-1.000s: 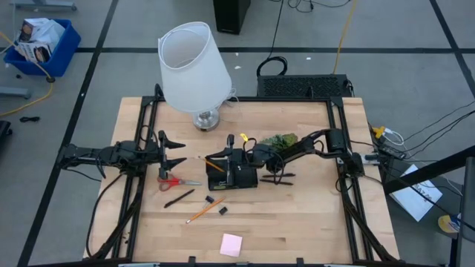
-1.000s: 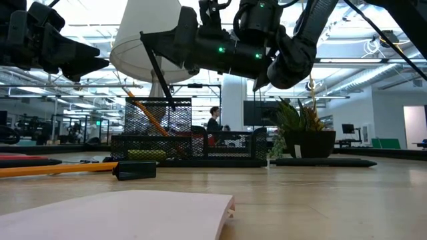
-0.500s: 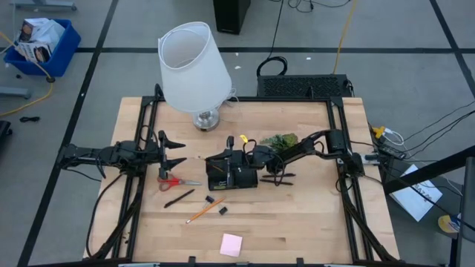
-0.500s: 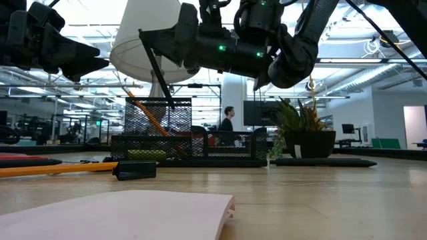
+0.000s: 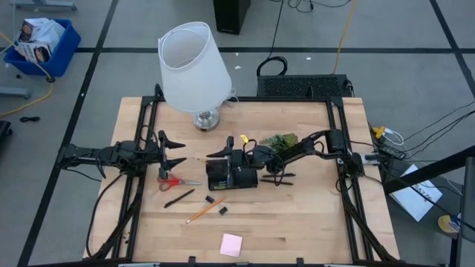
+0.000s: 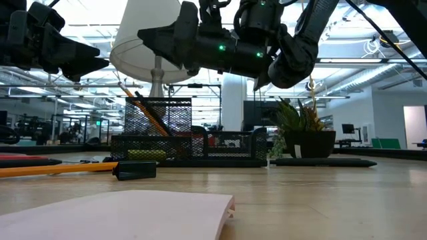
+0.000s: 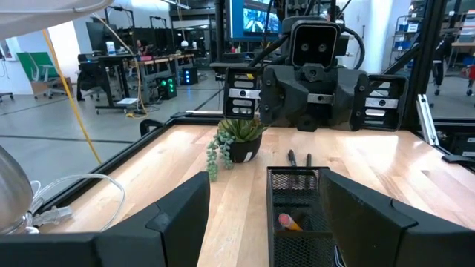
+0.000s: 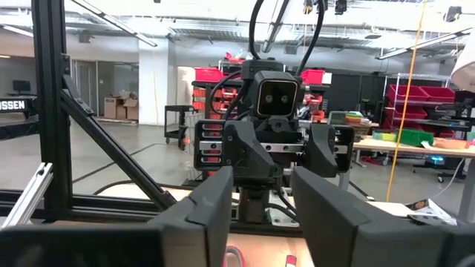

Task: Pick and place office supplies into organizer
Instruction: Put the bottom right black pen into the black desk organizer

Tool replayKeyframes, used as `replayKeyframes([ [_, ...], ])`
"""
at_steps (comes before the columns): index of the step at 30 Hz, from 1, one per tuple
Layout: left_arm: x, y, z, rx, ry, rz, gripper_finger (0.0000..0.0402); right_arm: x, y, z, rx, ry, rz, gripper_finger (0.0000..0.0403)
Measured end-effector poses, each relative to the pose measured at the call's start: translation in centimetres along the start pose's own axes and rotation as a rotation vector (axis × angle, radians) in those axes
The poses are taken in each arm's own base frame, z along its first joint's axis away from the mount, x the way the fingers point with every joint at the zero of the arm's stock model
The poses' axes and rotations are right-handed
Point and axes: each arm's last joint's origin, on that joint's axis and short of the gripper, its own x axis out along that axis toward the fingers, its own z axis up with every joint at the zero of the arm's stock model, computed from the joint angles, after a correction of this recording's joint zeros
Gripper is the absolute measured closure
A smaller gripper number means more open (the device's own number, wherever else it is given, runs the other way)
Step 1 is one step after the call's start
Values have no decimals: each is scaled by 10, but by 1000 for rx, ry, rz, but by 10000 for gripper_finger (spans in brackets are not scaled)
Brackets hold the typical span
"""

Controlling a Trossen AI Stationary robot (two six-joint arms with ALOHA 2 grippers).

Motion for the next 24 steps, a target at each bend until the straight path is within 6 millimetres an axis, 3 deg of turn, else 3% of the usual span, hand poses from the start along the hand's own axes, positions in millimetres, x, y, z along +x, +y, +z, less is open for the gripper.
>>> replayKeyframes([
  [9, 0, 0, 0, 0, 0, 0, 146, 0, 3, 0, 16, 3, 16, 230],
  [17, 0, 0, 0, 0, 0, 0, 146, 0, 25, 0, 23, 30, 162, 237],
  [24, 0, 0, 0, 0, 0, 0, 146, -5, 50, 15, -48, 313, 202, 243],
])
